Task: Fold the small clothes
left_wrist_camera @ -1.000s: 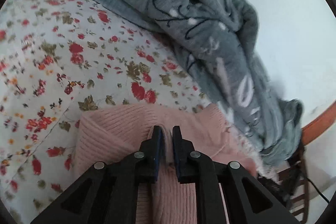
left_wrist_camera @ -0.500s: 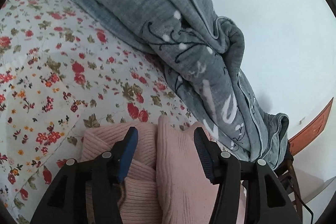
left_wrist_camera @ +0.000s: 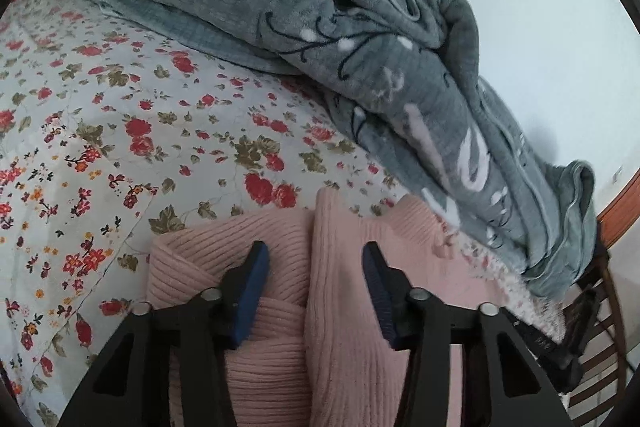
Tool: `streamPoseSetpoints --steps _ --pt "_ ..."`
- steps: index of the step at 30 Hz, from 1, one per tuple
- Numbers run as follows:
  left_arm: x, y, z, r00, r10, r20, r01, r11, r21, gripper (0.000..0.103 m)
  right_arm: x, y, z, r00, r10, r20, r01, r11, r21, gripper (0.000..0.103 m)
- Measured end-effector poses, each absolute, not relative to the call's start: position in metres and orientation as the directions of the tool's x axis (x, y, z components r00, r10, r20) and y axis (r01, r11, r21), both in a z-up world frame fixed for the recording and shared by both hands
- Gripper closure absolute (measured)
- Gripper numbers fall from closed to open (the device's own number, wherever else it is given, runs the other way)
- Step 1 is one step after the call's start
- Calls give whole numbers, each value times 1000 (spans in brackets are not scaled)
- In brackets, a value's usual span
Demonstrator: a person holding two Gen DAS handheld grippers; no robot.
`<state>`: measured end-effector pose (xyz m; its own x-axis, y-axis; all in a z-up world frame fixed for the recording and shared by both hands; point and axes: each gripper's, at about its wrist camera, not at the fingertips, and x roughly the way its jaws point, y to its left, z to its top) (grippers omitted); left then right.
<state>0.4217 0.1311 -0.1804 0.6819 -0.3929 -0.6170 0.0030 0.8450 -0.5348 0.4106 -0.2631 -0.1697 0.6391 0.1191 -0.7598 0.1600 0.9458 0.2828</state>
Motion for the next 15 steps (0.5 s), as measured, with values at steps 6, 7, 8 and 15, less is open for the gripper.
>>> streamPoseSetpoints --steps 6,7,8,15 --pt "422 123 -180 669 -371 -644 13 873 -488 91 407 -258 -165 661 136 -738 123 951 285 98" --pt "419 123 -178 681 -373 -630 24 871 -490 93 406 -258 -164 671 138 -729 121 949 291 98" --pt "417 124 -176 692 -378 -615 34 868 -495 95 405 -258 -162 681 141 -719 119 947 298 98" --pt "402 136 -164 767 -367 -526 39 845 -533 96 383 -257 -139 798 130 -589 74 948 311 99"
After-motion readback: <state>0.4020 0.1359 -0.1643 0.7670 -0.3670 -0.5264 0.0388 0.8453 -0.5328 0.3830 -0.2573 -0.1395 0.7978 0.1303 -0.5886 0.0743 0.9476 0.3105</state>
